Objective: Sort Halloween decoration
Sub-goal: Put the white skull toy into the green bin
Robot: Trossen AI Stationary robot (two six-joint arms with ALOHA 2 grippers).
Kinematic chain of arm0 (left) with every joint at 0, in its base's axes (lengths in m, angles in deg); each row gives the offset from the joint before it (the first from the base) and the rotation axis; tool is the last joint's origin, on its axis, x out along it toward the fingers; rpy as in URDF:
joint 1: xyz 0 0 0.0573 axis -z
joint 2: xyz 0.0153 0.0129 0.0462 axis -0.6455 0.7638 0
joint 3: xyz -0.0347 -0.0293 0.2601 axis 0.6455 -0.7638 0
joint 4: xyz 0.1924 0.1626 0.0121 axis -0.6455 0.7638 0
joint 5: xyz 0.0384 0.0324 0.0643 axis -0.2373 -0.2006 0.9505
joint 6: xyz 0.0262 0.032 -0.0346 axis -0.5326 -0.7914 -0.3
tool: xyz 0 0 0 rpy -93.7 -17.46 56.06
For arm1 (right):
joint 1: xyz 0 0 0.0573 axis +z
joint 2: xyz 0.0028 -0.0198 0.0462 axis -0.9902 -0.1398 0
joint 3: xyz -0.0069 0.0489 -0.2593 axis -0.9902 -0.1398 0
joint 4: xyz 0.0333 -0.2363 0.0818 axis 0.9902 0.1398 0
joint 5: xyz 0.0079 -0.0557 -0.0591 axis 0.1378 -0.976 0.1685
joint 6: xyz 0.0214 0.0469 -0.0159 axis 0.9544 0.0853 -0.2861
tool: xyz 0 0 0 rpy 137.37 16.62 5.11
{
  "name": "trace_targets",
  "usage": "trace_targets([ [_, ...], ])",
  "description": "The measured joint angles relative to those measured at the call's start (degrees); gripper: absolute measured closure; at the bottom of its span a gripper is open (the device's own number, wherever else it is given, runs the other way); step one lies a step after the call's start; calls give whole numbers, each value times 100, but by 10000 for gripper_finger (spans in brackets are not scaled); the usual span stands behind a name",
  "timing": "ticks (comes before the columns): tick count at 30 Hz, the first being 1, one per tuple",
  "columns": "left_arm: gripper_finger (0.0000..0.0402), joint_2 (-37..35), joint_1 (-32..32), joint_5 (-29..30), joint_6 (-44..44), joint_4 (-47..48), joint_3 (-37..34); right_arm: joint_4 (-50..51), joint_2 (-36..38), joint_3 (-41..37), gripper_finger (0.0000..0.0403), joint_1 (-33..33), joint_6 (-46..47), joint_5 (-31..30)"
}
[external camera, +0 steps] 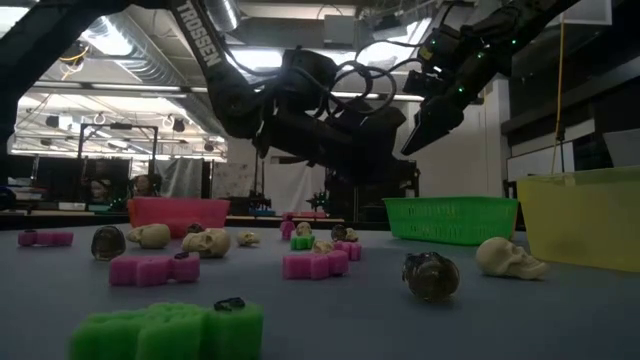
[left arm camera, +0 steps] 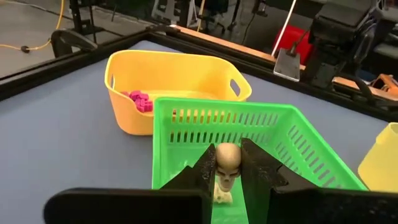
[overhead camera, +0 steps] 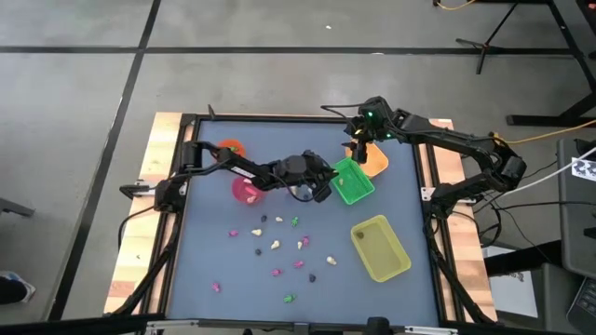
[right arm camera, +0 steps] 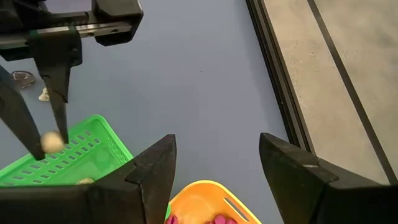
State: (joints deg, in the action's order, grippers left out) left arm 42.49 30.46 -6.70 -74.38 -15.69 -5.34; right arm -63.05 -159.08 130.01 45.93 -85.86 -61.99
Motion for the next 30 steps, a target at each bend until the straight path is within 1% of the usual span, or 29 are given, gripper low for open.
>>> trace_targets([
  [7, 367, -6, -1, 141, -2, -117, 1, 0, 0, 0, 173, 0, 1, 0],
  [21, 364, -4, -44, 144, -4, -105, 1, 0, 0, 1, 173, 0, 0, 2],
  [24, 348, -4, -44, 155, -4, -105, 0, 0, 0, 0, 173, 0, 0, 2],
  [30, 300, -4, -63, 164, -4, -105, 2, 0, 0, 1, 173, 0, 0, 2],
])
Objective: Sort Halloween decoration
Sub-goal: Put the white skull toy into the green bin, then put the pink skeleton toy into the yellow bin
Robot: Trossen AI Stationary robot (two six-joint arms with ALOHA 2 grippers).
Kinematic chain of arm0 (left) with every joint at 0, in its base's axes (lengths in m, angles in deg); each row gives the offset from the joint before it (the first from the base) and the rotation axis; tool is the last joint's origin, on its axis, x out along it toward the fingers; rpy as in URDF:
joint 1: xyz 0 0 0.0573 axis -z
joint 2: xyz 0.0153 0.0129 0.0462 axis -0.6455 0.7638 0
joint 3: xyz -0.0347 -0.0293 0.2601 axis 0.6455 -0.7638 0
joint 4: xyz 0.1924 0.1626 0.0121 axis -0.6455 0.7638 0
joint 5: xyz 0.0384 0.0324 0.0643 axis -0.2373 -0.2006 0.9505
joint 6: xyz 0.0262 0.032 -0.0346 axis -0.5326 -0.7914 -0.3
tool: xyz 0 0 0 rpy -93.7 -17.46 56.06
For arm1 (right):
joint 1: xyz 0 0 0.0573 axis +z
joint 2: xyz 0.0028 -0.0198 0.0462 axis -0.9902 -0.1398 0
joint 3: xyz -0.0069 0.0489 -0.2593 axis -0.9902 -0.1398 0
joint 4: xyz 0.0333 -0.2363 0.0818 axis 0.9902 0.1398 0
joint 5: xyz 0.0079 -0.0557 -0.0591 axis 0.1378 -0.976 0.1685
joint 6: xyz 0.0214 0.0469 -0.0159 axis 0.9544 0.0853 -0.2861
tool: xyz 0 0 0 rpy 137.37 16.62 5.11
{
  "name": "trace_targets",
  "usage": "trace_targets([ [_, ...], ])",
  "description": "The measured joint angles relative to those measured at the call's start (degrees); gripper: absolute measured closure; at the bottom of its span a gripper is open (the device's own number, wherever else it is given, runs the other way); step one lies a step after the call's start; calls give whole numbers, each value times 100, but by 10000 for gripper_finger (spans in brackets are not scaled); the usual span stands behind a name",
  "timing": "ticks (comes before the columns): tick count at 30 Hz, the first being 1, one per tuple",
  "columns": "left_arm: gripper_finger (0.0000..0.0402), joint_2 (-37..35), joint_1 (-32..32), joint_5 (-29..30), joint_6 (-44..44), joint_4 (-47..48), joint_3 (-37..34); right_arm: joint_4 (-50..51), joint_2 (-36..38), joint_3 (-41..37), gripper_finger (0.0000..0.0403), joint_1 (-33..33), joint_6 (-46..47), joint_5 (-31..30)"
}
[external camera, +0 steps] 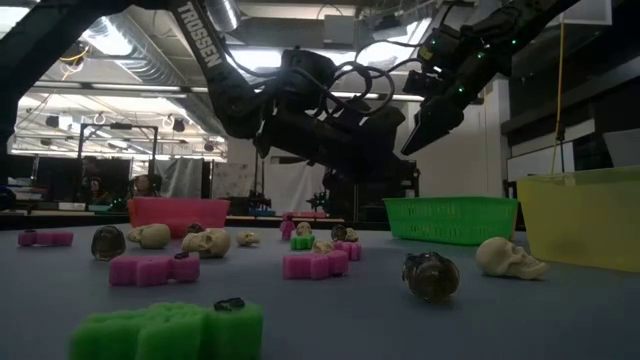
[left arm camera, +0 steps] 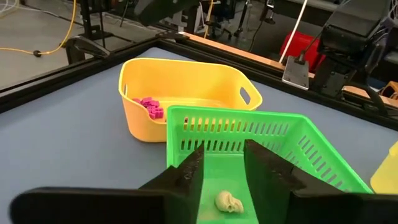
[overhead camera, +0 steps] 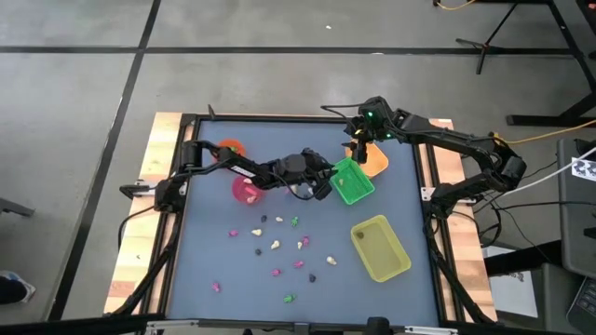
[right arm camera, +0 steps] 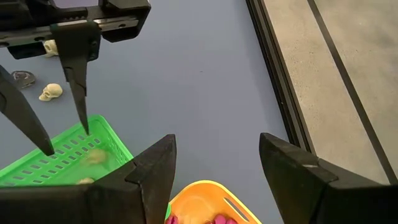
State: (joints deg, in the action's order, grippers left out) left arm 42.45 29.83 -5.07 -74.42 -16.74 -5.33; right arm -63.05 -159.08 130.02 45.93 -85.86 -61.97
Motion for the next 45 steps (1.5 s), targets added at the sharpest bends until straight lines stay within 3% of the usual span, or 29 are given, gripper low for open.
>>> trace_targets([
  [6, 277, 0, -2, 101, 0, 4, -1, 0, 0, -1, 173, 0, 0, 0],
  [20, 275, -38, -64, 253, -17, -5, -2, 2, 0, -1, 173, 0, 0, 0],
  [32, 275, -388, -76, -91, -1040, 171, -2, 15, 0, 1, 173, 2, 0, 2],
  [39, 277, -1233, 51, -92, -1389, 1375, -2, 37, 0, -1, 173, 2, 1, 2],
  [45, 277, -2231, 142, -95, -1370, 3189, 0, 55, -2, 1, 173, 2, 2, 2],
])
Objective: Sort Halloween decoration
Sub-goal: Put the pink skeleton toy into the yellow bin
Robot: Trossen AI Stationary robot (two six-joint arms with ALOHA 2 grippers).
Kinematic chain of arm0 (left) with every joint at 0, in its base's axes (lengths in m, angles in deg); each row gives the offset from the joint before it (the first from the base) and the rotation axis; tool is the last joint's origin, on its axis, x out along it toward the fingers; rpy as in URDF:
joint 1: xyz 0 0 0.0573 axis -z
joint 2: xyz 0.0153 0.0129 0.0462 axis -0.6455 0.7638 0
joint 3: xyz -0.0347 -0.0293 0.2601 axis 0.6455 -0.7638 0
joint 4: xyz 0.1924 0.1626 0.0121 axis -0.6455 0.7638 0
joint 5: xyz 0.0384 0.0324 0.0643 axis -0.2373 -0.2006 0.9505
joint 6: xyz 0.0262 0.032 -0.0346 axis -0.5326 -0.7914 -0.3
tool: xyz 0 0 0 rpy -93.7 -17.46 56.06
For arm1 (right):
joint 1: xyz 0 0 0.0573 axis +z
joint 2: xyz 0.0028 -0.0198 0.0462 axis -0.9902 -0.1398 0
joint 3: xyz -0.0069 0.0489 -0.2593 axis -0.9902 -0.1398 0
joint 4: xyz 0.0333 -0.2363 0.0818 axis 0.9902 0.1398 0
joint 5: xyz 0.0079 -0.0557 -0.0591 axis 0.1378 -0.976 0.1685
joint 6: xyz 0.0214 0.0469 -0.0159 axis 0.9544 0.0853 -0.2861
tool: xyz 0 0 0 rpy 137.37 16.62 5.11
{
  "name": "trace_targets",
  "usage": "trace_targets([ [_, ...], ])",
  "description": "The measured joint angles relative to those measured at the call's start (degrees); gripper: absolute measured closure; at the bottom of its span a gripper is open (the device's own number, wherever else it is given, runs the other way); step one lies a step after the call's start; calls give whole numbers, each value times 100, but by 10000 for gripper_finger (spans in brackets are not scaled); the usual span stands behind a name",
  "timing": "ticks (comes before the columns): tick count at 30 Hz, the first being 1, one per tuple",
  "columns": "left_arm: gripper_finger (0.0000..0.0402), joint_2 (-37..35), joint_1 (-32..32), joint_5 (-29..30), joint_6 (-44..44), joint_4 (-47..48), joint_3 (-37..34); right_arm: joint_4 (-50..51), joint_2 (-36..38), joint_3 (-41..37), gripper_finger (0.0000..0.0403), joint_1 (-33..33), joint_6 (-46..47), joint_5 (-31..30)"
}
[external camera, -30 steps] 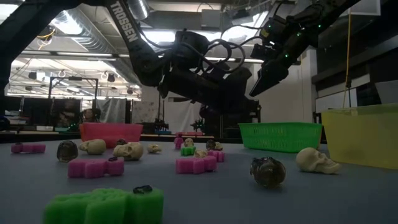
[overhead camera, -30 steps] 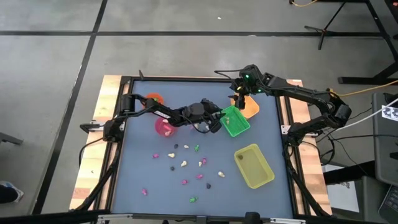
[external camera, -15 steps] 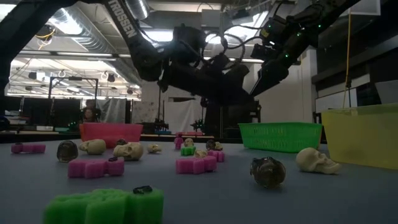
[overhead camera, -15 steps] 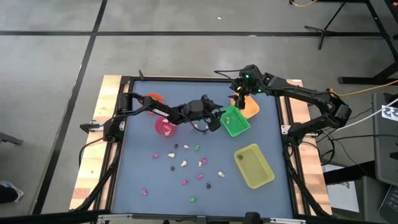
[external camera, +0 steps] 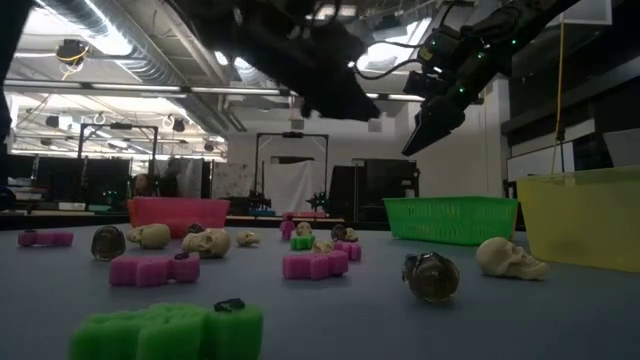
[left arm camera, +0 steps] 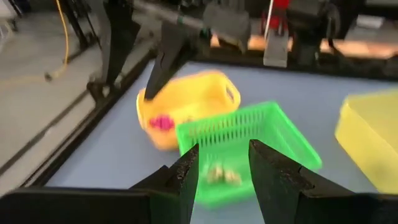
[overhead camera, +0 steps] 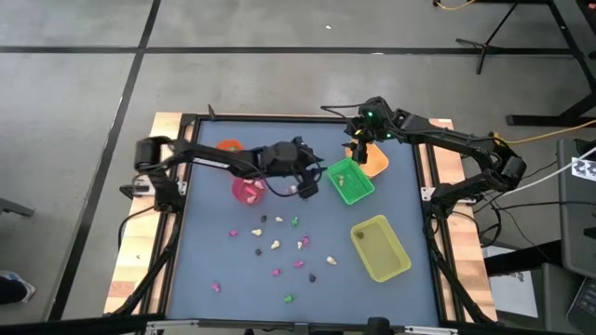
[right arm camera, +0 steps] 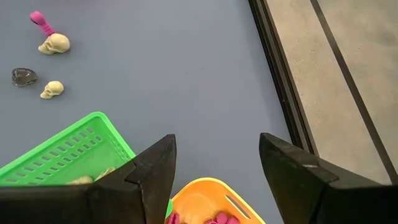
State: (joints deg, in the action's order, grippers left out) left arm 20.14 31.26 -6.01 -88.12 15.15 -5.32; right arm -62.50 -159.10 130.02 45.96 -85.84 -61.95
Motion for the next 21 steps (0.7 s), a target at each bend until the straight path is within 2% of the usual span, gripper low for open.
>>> trace_targets([
  [8, 278, -918, 122, 34, 227, 2459, 2, 13, 0, -2, 173, 0, -1, 0],
  [16, 278, -761, 251, 45, 741, 3947, 2, 42, 0, -2, 173, 0, 92, 0],
  [21, 278, -548, 335, 46, 832, 4146, -2, 42, 0, -2, 173, 0, 106, 0],
])
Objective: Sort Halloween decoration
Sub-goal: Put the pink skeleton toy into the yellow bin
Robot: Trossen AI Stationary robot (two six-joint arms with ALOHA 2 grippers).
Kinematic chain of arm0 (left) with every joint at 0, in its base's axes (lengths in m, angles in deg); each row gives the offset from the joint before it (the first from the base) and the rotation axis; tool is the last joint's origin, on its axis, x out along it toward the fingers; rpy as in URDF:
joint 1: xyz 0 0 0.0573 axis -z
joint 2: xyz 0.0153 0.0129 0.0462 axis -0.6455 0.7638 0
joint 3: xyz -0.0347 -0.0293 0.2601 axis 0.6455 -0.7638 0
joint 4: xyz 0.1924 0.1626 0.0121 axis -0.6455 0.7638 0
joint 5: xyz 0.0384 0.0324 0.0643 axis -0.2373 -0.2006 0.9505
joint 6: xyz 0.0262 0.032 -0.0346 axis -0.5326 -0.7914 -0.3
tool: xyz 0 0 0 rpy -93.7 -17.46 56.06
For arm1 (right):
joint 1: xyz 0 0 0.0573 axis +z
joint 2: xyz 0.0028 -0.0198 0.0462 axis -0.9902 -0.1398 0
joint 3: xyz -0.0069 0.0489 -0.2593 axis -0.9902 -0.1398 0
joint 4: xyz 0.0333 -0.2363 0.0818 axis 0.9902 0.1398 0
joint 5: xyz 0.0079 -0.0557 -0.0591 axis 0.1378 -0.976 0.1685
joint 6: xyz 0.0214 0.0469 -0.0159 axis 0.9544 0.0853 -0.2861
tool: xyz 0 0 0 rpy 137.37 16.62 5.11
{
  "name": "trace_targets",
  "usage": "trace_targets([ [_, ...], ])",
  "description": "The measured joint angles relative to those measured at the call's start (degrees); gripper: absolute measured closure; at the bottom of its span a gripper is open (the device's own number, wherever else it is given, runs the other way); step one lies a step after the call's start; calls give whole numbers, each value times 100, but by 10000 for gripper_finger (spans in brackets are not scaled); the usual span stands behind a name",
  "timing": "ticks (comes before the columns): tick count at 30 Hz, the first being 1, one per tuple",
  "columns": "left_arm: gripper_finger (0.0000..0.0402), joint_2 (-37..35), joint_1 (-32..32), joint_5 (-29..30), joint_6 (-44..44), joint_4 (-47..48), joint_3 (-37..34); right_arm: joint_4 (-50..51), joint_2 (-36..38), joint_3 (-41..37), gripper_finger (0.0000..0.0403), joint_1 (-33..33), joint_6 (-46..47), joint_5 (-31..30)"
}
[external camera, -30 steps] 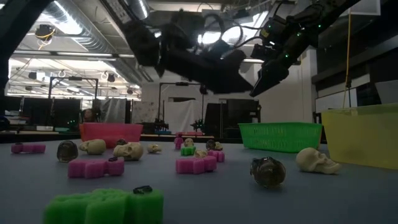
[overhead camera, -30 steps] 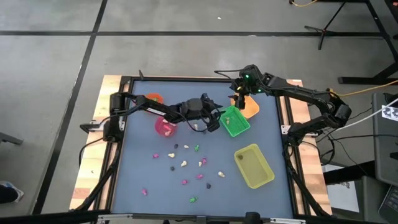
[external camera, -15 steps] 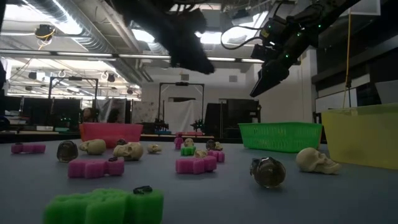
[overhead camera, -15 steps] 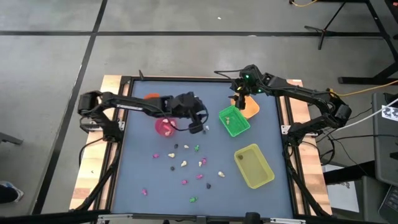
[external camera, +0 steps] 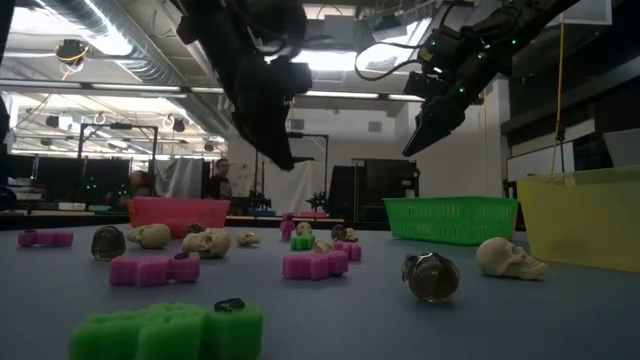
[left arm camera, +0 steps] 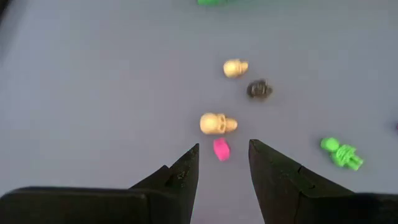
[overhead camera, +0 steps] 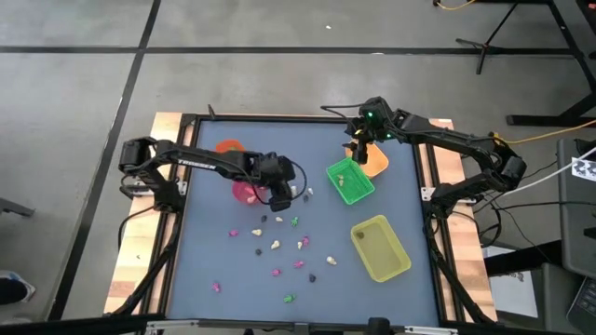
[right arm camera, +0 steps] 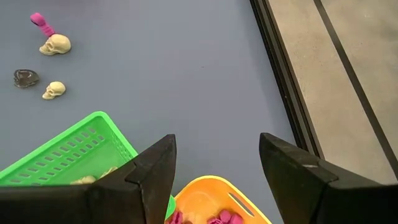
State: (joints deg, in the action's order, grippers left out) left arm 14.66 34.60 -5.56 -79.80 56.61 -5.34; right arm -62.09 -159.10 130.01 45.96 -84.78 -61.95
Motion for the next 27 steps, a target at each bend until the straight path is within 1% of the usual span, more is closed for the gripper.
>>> trace_targets([
  [11, 278, 715, 127, 7, 40, -22, 0, 64, 0, 0, 173, 0, 0, -1],
  [15, 278, 901, 122, 120, 140, -49, 0, 63, 0, 0, 173, 0, 0, -1],
  [27, 278, 989, 85, 226, 156, -391, 2, 66, 0, 2, 173, 0, 0, -2],
])
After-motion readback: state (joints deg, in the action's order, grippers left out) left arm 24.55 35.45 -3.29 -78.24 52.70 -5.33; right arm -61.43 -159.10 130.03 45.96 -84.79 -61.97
